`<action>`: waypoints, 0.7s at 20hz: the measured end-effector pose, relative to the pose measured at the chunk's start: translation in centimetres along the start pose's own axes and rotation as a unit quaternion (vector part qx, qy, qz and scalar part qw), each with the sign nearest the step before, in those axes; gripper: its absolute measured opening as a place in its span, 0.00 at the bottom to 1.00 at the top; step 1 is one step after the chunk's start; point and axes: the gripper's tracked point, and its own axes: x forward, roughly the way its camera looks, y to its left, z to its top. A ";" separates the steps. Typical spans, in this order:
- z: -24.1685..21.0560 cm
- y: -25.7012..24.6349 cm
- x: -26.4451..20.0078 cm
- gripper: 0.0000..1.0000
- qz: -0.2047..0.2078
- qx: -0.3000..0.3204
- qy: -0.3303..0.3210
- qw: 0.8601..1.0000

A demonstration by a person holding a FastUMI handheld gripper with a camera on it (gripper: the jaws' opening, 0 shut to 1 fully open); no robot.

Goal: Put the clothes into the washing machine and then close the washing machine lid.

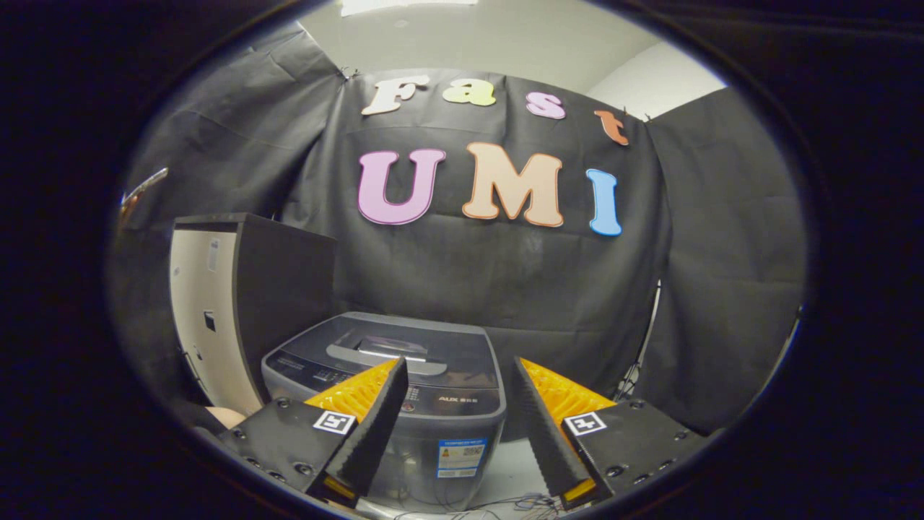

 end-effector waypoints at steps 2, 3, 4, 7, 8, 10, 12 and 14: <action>0.1 0.1 -0.5 0.90 0.004 0.004 -0.009 1.000; 0.2 0.3 -0.7 0.90 0.006 0.006 -0.013 1.000; 0.3 0.5 -1.0 0.89 0.009 0.010 -0.017 1.000; 0.5 0.5 -1.8 0.90 0.010 0.012 -0.031 0.999; 0.5 0.5 -2.0 0.90 0.010 0.012 -0.035 0.999; 0.4 0.8 -2.3 0.90 0.014 0.014 -0.040 0.999; 0.3 0.9 -2.6 0.92 0.016 0.011 -0.044 0.999; -0.4 0.9 -2.9 0.95 0.019 0.011 -0.038 0.999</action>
